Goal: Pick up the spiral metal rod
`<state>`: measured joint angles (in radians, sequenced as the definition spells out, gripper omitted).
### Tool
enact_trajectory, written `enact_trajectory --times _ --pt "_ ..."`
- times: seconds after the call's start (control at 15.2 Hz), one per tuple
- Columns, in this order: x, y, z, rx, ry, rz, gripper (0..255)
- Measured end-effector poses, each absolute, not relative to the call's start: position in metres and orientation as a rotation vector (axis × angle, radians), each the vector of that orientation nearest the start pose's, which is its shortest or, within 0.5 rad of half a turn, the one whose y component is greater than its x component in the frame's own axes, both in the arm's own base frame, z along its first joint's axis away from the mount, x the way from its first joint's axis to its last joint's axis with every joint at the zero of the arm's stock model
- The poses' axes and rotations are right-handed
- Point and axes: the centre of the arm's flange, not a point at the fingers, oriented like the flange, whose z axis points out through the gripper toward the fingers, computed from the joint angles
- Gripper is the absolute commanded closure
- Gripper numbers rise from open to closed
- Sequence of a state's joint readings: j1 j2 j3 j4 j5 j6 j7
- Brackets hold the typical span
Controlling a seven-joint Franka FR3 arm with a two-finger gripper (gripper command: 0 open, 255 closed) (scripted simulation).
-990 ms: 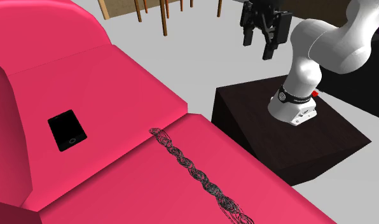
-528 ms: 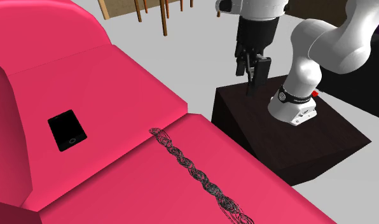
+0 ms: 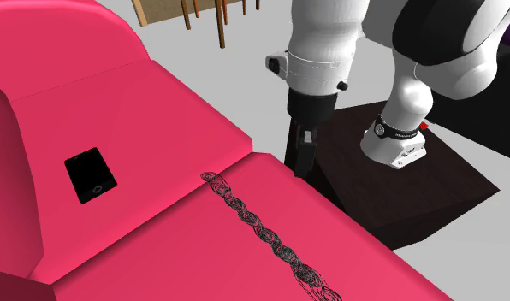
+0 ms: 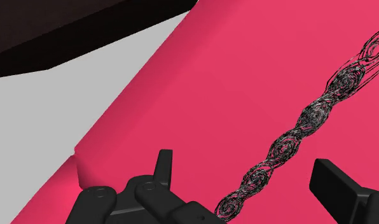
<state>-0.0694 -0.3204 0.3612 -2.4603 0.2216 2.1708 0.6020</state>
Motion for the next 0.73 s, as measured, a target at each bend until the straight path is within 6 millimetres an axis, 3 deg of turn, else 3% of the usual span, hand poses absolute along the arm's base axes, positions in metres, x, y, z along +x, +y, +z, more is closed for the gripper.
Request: enact_trajectory --times 0.33,0.73 --pt "0.463 0.162 0.363 -2.938 0.911 -0.001 0" --pt "0.516 0.175 0.315 -2.853 1.172 -0.027 0"
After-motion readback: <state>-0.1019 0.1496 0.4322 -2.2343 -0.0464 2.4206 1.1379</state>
